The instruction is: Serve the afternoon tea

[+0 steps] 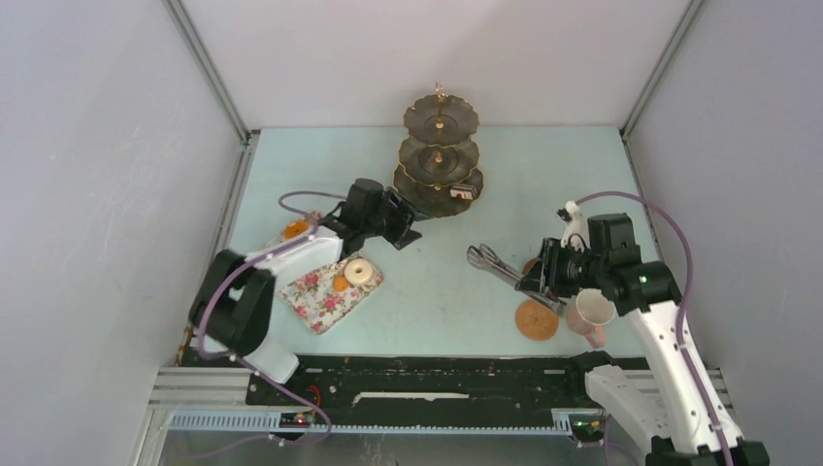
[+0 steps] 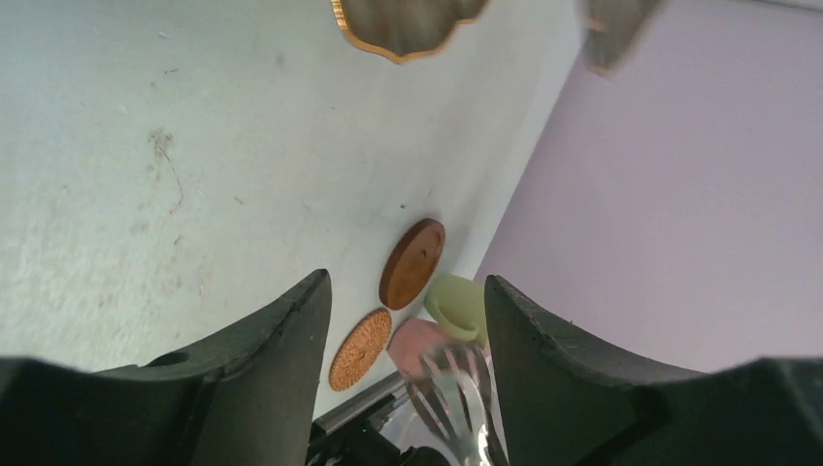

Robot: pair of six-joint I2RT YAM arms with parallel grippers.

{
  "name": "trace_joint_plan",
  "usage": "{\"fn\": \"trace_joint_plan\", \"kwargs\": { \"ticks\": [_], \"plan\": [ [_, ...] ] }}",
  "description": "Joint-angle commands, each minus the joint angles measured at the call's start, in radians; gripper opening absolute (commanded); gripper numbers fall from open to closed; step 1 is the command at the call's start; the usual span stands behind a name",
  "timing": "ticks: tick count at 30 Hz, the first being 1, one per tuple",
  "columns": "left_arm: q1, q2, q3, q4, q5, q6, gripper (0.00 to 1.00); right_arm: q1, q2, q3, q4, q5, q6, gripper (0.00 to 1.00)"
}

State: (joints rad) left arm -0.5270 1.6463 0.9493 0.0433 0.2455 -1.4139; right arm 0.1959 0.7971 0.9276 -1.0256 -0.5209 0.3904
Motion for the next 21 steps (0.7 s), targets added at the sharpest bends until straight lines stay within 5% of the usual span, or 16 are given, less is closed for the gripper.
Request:
{"fn": "trace_joint_plan", "kwargs": {
  "ticks": [1,9,14,21],
  "plan": [
    [0.033,-0.253,0.001,-0.238,-0.094,0.209,0.65,0.027,0.086,-0.001,0.164,-0.083,-0.026,0.37],
    [0.186,-0.741,-0.137,-0.543,-0.208,0.33,0.67,0.227,0.364,0.049,0.442,-0.137,0.099,0.38],
    [0.199,-0.871,0.091,-0.86,-0.33,0.551,0.69,0.396,0.538,0.142,0.608,-0.131,0.185,0.37],
    [0.199,-0.83,0.489,-1.147,-0.441,0.838,0.75,0.524,0.774,0.314,0.767,-0.056,0.287,0.38]
  ]
}}
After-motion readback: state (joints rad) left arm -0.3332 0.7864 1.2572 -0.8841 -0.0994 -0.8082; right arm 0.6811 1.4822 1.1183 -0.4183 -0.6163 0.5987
